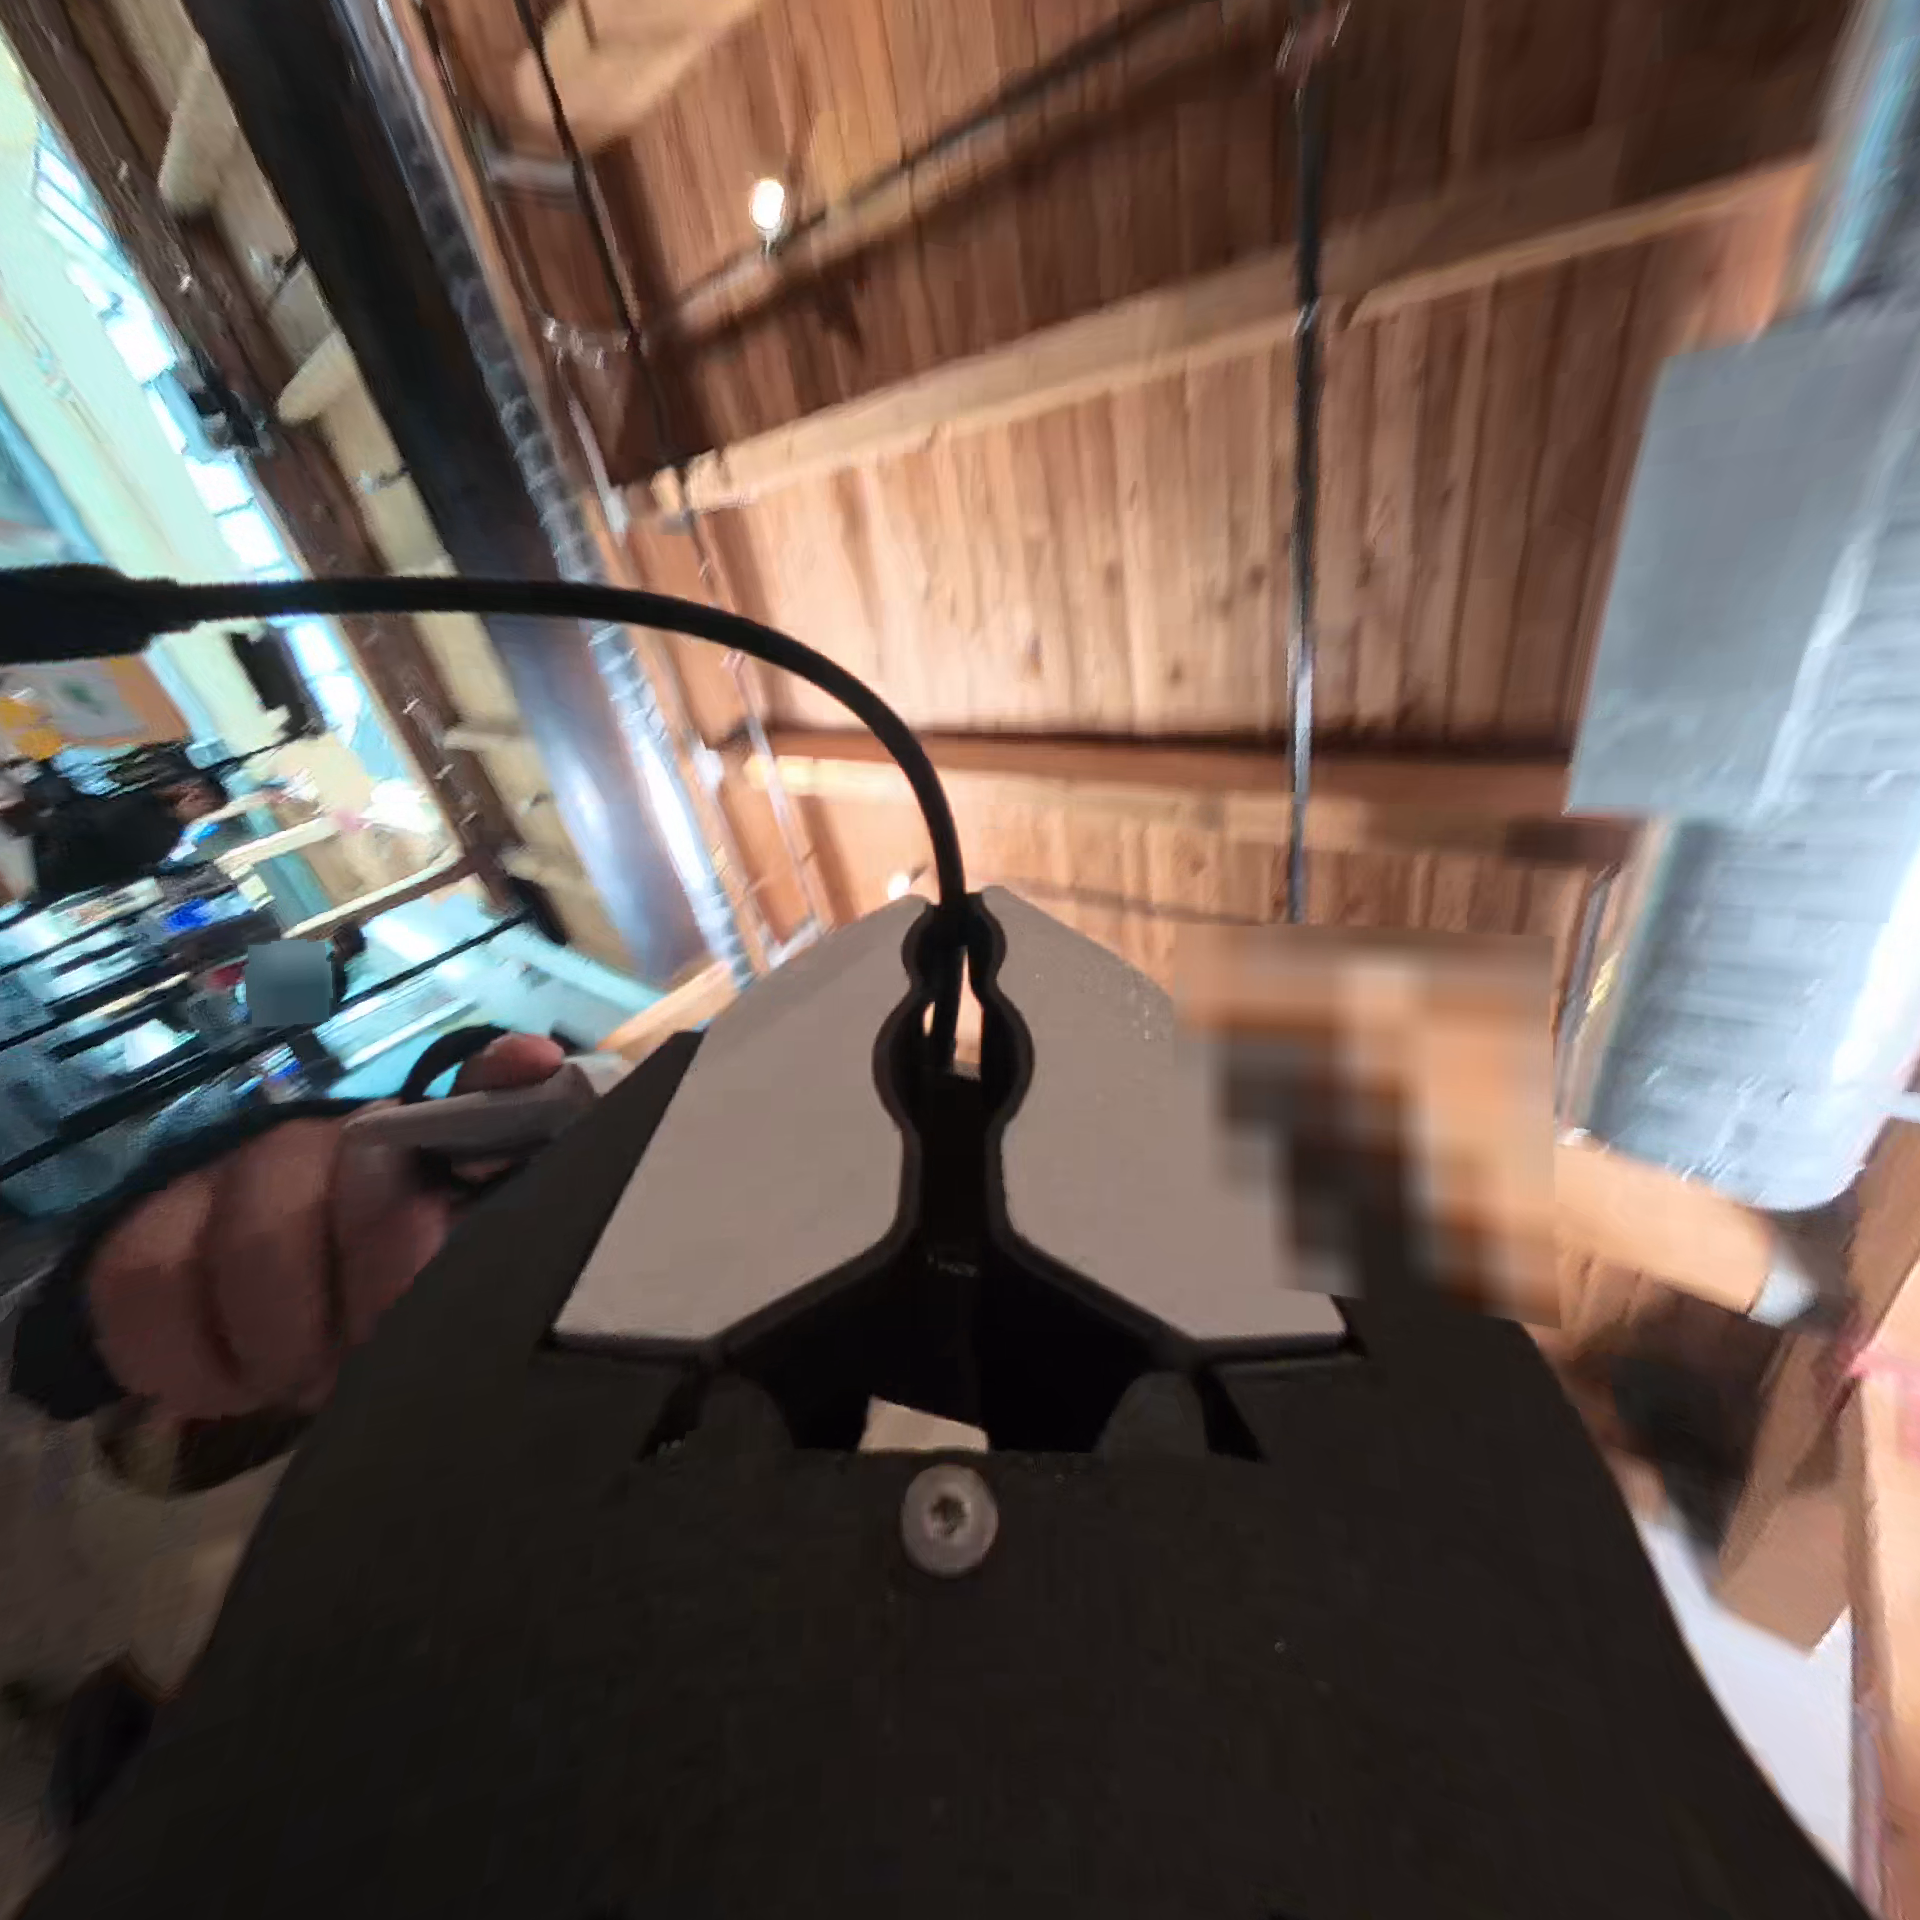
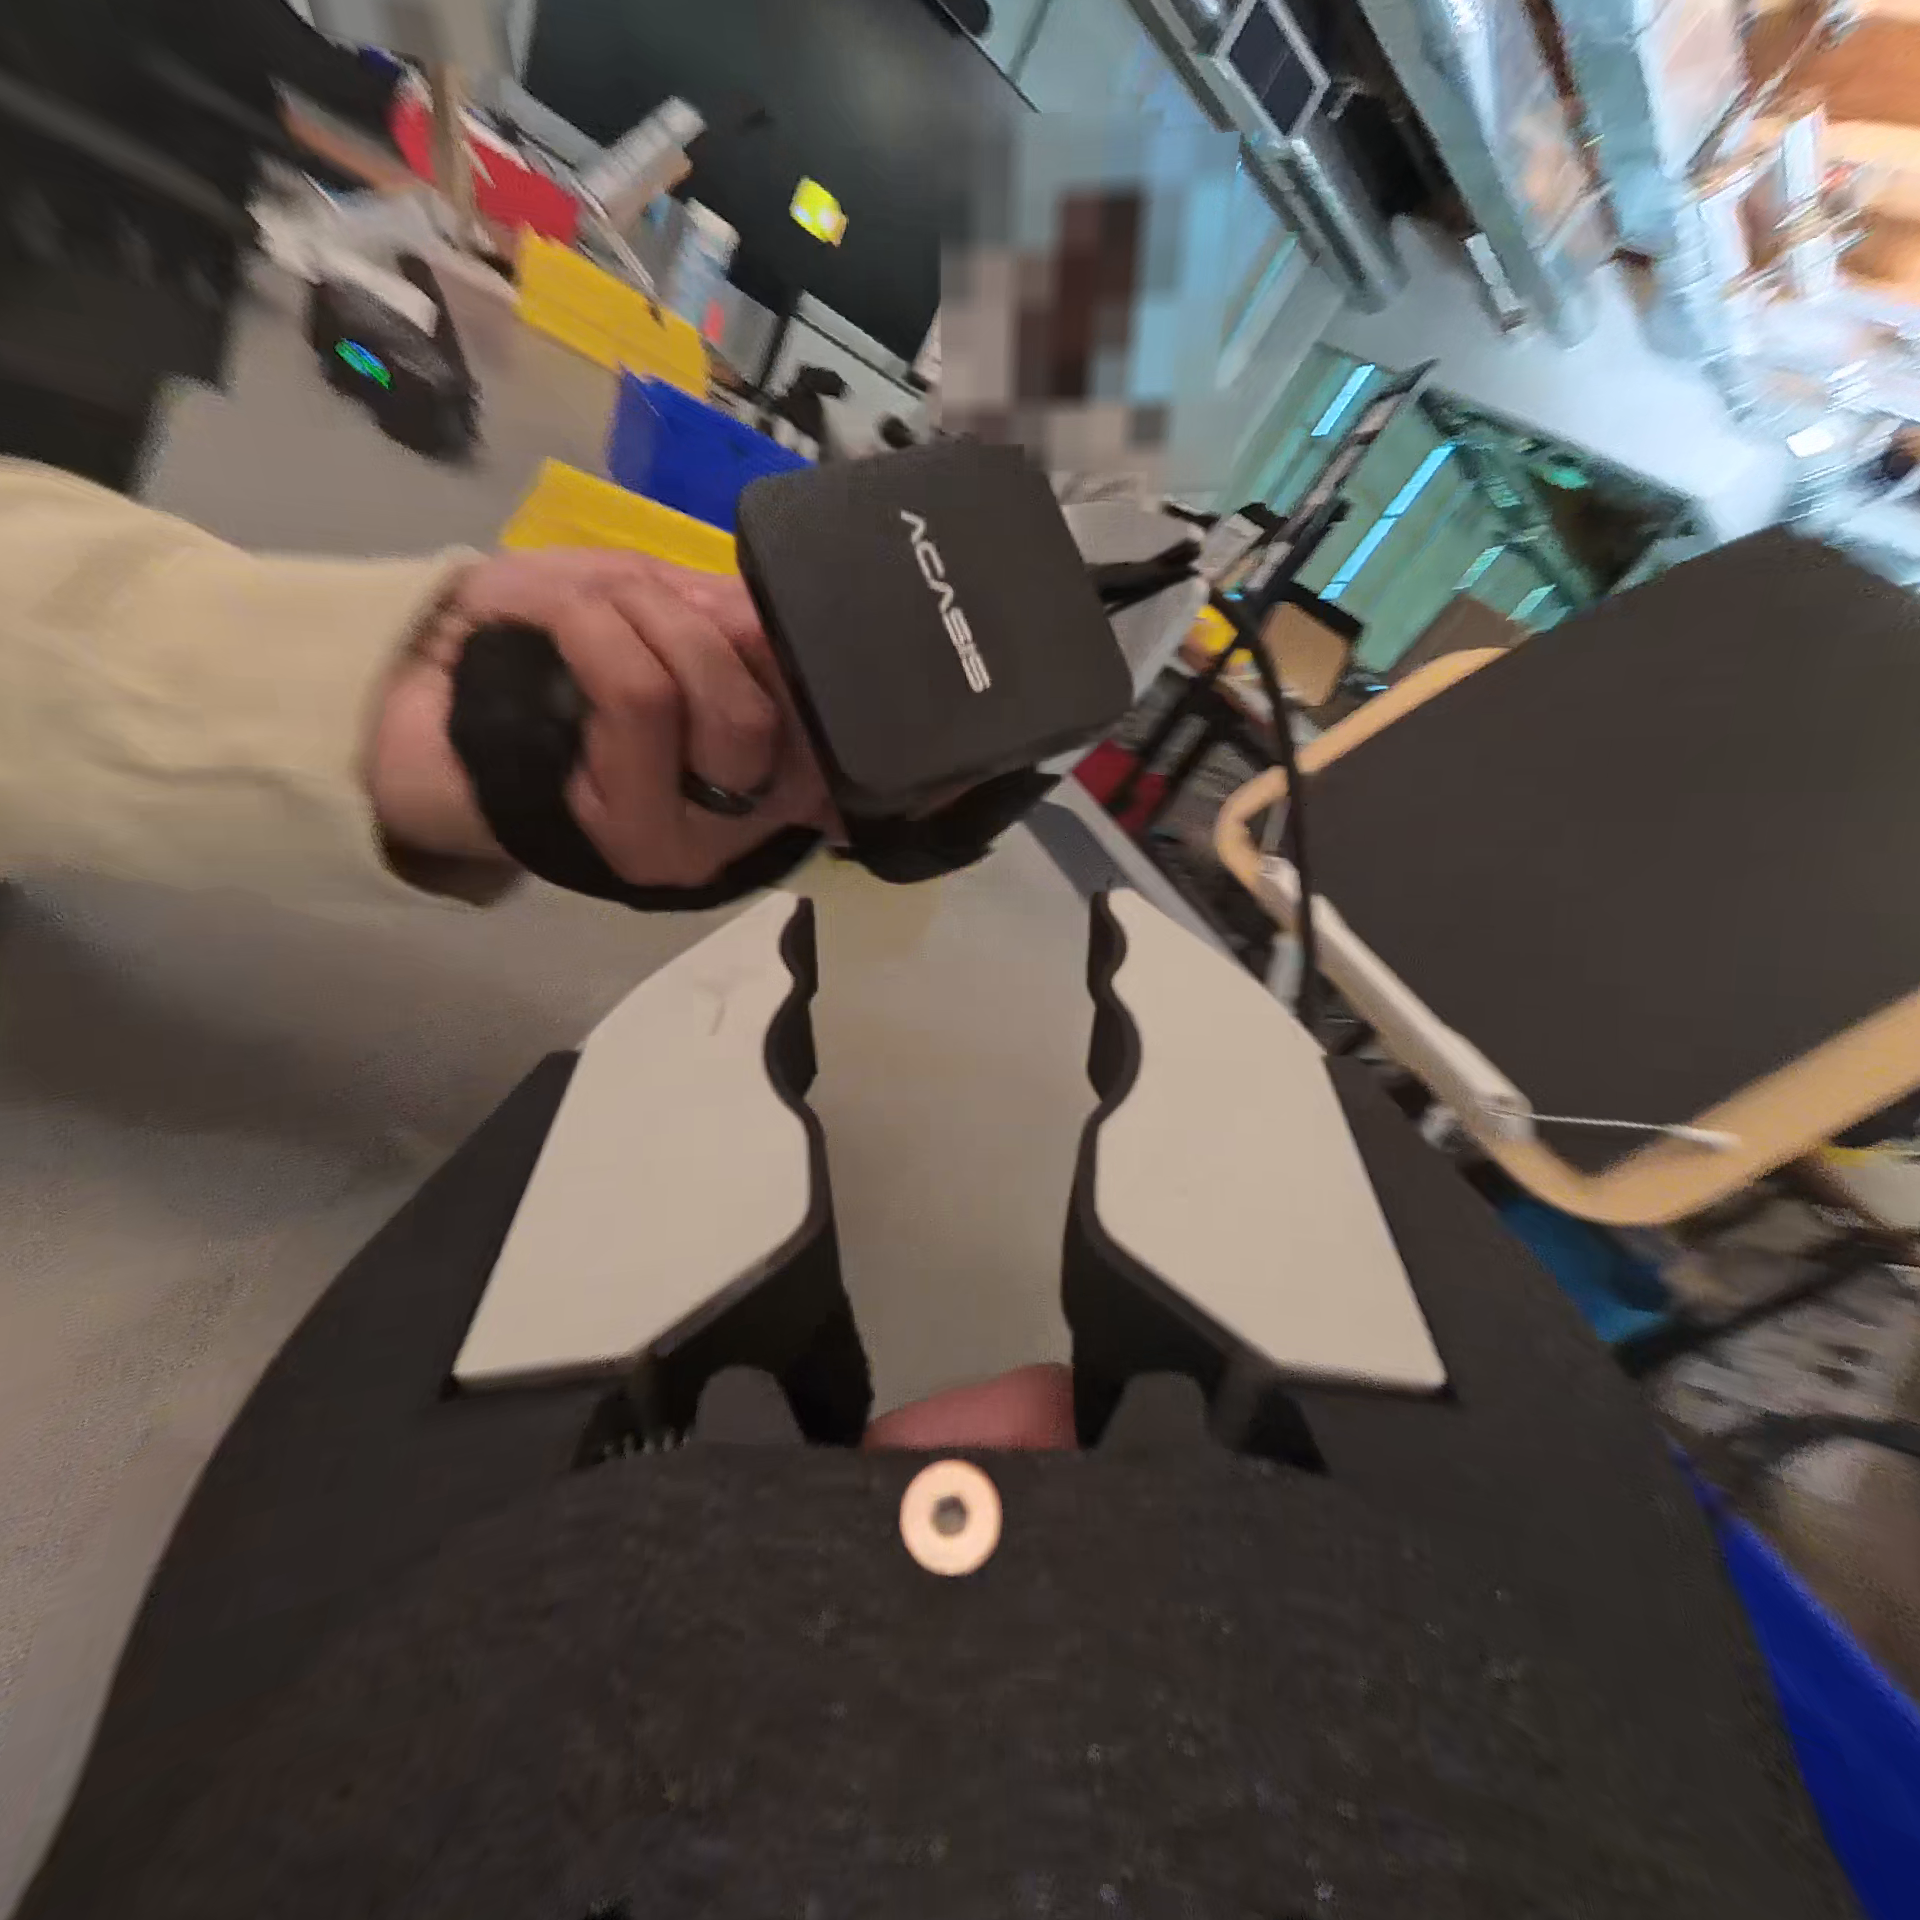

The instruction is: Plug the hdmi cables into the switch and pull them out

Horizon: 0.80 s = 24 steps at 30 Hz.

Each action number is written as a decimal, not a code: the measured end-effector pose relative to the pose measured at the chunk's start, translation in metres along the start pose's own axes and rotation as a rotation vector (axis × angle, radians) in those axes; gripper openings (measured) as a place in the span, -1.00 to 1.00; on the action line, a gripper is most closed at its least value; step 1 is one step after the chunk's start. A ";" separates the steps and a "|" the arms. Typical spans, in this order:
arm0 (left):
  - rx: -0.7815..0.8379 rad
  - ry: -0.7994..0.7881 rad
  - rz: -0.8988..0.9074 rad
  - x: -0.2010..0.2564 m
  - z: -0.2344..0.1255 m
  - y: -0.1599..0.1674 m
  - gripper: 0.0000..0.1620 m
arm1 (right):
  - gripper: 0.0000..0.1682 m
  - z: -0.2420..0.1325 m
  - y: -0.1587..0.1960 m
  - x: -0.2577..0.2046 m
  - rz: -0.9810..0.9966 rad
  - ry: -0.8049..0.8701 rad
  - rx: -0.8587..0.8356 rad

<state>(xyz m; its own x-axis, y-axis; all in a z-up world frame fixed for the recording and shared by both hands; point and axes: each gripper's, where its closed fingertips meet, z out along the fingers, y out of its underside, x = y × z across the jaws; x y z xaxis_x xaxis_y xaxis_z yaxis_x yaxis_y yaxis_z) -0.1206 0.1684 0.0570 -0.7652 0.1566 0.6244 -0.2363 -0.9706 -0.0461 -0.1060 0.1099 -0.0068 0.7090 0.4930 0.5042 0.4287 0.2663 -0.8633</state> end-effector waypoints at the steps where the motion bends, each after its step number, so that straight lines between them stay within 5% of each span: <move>1: 0.061 0.018 -0.039 -0.007 -0.005 -0.005 -0.96 | -0.41 -0.002 0.006 0.005 -0.056 0.051 -0.007; 10: 0.063 -0.042 -0.196 -0.052 -0.018 0.007 -0.95 | -0.38 0.005 0.032 0.004 -0.665 0.129 -0.074; 16: 0.058 -0.064 -0.219 -0.053 -0.020 0.003 -0.95 | -0.75 0.020 0.011 0.004 -1.006 0.296 0.037; 20: -0.008 -0.297 -0.091 -0.062 -0.038 0.000 -0.87 | -0.84 0.021 0.000 0.004 -0.869 0.292 0.058; 22: -0.057 -0.412 -0.029 -0.061 -0.051 -0.002 -0.54 | -0.84 0.022 -0.001 0.011 -0.815 0.311 0.035; 24: -0.095 -0.553 0.024 -0.060 -0.067 -0.004 -0.44 | -0.84 0.021 -0.002 0.019 -0.761 0.337 0.020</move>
<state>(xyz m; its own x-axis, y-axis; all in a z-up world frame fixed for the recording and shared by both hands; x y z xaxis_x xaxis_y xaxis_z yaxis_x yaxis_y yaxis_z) -0.1137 0.1752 -0.0328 -0.3491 -0.0095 0.9370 -0.2951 -0.9480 -0.1196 -0.1047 0.1359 0.0041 0.3606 -0.1009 0.9273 0.8509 0.4427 -0.2827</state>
